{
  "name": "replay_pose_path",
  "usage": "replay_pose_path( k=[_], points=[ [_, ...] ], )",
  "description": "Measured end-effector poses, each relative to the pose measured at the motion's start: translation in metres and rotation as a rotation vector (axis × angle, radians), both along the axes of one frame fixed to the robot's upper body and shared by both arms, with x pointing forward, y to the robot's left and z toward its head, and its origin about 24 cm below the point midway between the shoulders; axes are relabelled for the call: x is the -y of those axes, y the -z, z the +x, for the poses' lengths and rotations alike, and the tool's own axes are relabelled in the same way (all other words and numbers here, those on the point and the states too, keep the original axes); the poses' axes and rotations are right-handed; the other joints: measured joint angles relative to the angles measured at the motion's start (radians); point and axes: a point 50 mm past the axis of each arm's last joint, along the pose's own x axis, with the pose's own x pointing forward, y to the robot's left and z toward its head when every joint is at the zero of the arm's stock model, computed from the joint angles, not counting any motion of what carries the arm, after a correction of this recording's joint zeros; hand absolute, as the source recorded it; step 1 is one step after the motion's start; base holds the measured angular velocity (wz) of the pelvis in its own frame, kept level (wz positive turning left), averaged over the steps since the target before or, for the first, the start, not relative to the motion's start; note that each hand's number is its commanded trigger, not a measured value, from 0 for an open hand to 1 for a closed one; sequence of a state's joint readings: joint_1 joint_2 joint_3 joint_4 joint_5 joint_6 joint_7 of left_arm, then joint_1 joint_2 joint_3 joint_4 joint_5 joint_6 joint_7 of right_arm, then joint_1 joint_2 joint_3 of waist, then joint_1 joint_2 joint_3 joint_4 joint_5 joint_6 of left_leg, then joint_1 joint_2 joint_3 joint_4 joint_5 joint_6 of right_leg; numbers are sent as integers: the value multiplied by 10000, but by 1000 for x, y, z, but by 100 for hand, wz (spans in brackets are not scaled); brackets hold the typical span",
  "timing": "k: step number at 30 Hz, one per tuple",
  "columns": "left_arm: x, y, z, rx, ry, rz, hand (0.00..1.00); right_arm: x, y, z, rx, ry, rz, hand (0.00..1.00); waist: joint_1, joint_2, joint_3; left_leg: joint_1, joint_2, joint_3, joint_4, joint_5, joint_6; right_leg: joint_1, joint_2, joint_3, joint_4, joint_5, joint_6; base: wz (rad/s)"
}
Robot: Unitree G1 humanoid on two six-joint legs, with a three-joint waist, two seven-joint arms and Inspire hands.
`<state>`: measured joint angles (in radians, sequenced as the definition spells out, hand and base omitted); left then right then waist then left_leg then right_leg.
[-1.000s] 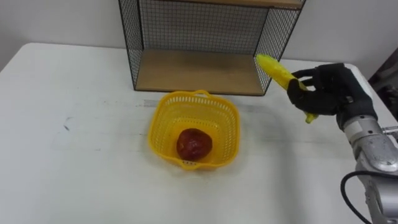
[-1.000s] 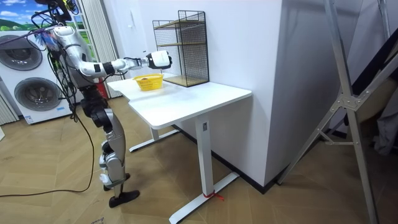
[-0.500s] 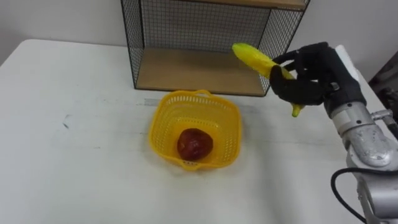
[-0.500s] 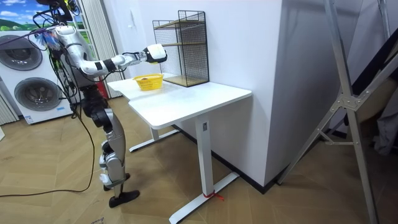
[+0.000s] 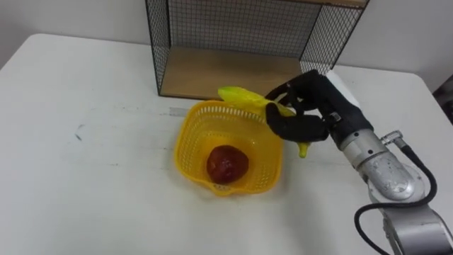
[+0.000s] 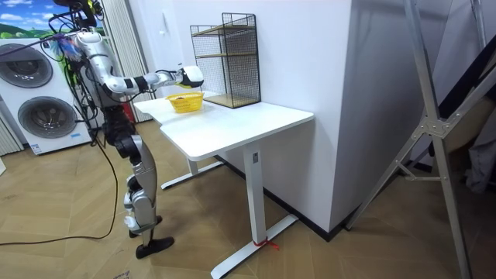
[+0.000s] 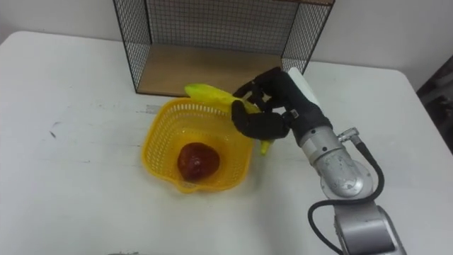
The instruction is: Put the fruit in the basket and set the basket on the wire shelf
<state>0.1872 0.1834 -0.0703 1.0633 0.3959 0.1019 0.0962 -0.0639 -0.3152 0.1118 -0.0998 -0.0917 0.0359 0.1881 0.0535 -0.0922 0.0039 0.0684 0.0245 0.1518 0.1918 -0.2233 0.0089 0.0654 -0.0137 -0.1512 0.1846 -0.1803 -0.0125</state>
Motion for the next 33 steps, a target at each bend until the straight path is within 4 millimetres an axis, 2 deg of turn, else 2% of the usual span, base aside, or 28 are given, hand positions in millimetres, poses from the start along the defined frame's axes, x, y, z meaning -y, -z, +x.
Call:
replay_pose_path(
  k=[5, 6, 7, 14, 33],
  points=[
    [0, 0, 0, -33, 122, 2, 0, -4, 2, -1, -96, -220, -22, 100, 25, -12, -5, -19, 1, -4, 8, 0, 0, 2, 1, -27, 5, 0, 0, 0],
    [0, 0, 0, -32, 122, 6, 0, -5, 2, -1, -130, -295, -25, 65, 42, -13, -7, -18, 3, -5, 17, 0, 0, 1, 2, -32, 7, 0, 0, 0],
    [0, 0, 0, -31, 123, 6, 0, -6, 2, -1, -147, -331, -22, 0, 50, -13, -7, -19, 3, -5, 22, 0, 0, 2, 2, -27, 9, 0, 0, 0],
    [0, 0, -2, -76, 112, 16, 0, -11, 4, -3, -356, -706, 93, 0, 76, 19, 6, -28, 6, -6, 51, -1, 0, 7, 1, -42, 20, 1, -1, 0],
    [2, 1, -3, -155, 260, -12, 0, -21, 6, -6, -451, -1125, 84, 0, 60, 45, -25, -31, 3, -19, 77, 0, 0, 33, -15, -138, 19, 3, 0, 0]
  ],
)
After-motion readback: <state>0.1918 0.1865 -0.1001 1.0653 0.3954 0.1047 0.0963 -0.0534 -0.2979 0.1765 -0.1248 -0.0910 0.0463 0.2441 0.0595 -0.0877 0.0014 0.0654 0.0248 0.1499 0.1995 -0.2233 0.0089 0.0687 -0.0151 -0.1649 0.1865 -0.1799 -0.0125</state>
